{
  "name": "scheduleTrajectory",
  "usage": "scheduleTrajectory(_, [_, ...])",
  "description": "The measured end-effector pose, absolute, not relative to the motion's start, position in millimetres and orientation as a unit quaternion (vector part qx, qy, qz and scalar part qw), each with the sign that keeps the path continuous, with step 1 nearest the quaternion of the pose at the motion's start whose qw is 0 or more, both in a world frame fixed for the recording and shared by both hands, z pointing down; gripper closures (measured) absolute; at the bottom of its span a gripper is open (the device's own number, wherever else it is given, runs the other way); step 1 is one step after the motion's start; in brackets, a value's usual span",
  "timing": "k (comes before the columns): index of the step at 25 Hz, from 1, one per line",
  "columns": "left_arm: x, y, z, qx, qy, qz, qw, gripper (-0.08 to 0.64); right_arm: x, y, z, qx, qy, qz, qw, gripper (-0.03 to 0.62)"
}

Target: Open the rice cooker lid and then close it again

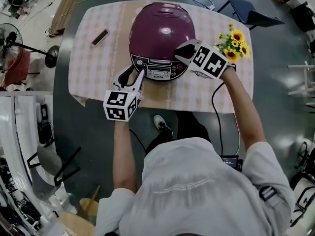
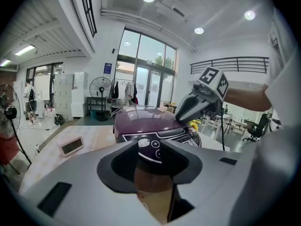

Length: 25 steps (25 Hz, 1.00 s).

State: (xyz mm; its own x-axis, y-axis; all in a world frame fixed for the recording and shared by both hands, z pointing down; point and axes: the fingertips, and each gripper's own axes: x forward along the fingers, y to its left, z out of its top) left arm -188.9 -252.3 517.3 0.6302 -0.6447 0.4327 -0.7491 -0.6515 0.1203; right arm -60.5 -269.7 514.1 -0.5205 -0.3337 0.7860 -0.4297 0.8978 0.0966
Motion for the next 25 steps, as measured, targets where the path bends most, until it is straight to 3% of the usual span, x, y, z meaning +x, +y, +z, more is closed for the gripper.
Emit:
scheduleTrajectory(6, [-189.4,-252.9,513.9,0.89,-0.392,0.183,0.144,0.405,-60.0,-270.5,512.3,0.226,-0.875,0.049,0.425,0.538])
scheduleTrajectory(11, [-194.6,-246.3,505.1,0.89,-0.393,0.187,0.137,0.405,-54.7,-275.7,511.7,0.263,-0.895,0.082,0.35,0.536])
scheduleTrajectory(16, [-197.8,-240.0,490.7,0.892,-0.393,0.186,0.123,0.405,-45.2,-275.3,511.4,0.325,-0.894,0.122,0.283,0.483])
scheduleTrajectory(25, [-183.2,-234.8,453.9,0.897,-0.396,0.175,0.091,0.405,15.4,-267.6,459.1,0.45,-0.87,0.113,0.167,0.485])
